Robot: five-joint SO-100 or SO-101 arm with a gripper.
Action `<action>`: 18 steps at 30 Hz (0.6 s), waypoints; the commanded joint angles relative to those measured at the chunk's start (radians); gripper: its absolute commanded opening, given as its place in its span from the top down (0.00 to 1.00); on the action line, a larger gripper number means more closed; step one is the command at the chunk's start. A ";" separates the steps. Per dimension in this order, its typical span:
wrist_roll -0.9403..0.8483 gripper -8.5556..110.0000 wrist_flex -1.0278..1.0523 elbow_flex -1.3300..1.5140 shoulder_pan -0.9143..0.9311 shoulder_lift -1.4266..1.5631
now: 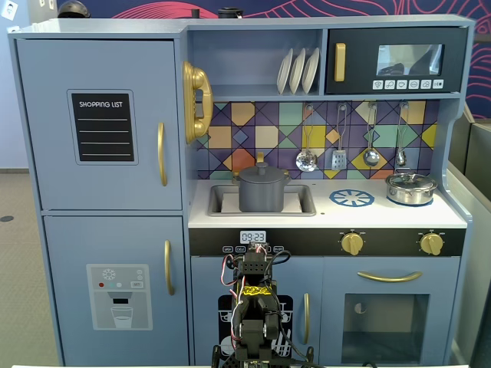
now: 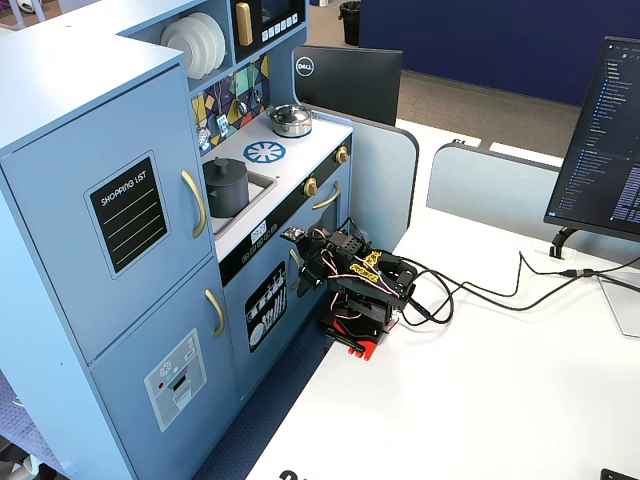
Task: Take off the lid from the gray recipient and place it on the counter
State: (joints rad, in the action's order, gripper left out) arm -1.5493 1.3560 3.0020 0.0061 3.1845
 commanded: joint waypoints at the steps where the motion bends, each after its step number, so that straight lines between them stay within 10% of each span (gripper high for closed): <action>1: 0.008 0.93 0.175 0.000 0.095 -0.006; 18: 0.072 0.93 0.161 -0.186 0.043 -0.008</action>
State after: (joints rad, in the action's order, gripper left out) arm -1.5417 1.3606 2.9560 0.0798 3.1830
